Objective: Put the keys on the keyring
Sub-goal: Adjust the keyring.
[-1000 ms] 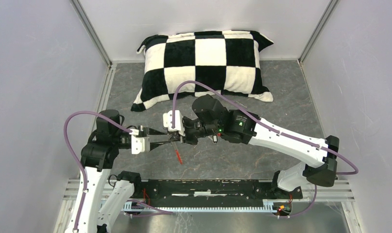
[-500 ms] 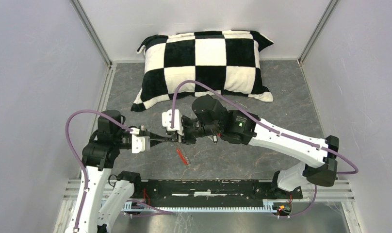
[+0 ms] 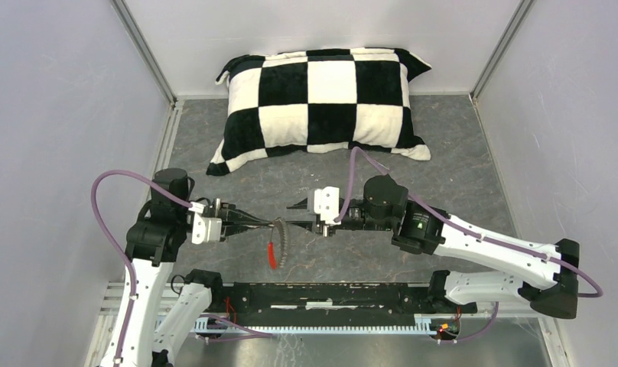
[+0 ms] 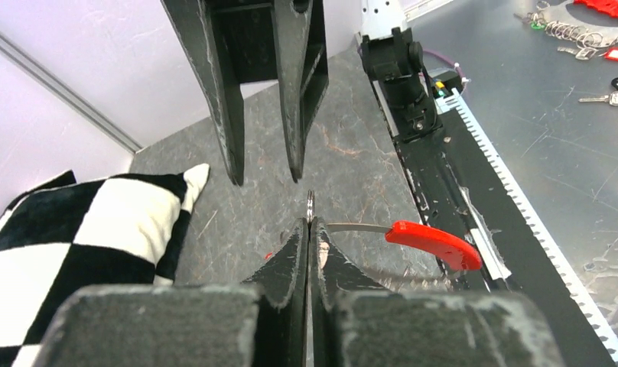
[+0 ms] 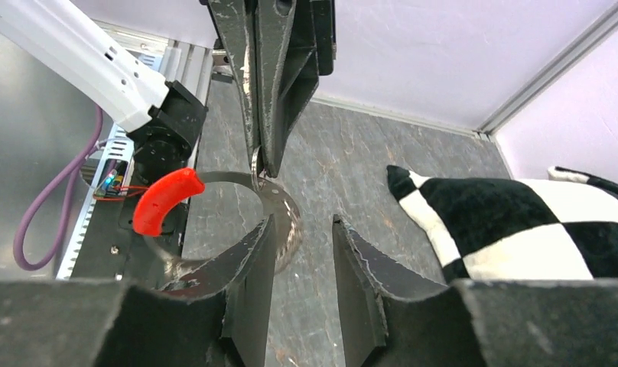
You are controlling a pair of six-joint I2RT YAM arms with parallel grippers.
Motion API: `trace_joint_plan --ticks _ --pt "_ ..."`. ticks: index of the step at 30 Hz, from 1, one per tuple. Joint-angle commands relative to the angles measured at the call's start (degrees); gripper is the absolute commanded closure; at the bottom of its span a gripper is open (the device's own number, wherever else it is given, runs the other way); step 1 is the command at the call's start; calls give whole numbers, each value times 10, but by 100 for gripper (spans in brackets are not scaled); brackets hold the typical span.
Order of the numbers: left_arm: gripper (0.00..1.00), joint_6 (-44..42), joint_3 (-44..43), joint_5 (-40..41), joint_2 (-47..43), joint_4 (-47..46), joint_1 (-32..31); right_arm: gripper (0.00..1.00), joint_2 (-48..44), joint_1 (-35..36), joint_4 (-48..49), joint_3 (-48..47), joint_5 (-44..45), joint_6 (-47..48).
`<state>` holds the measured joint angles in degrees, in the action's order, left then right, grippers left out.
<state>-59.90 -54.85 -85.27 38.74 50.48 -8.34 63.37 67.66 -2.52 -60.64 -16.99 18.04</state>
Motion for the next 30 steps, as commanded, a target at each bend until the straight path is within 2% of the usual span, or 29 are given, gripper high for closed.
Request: trace_joint_plan --ticks 1,6,10,14,18,22,30 --pt "98 7 -31 -63 8 -11 1 61 -4 -2 117 31 -31 -23" --pt "98 -5 -39 -68 12 -12 1 61 -17 -1 197 71 -58 -47" --pt "98 -30 -49 -78 14 -13 1 60 -26 0 196 81 -70 -41" --pt "98 -37 -75 -84 19 -12 -1 59 -56 0 206 99 -45 -35" --pt "98 1 -99 -85 27 -12 -8 60 -96 0 248 137 -10 -39" --pt "98 35 -116 -85 39 -12 -16 59 -119 -1 297 169 -13 -54" --pt "98 42 -123 -85 52 -12 -18 56 -87 2 378 182 -41 -87"
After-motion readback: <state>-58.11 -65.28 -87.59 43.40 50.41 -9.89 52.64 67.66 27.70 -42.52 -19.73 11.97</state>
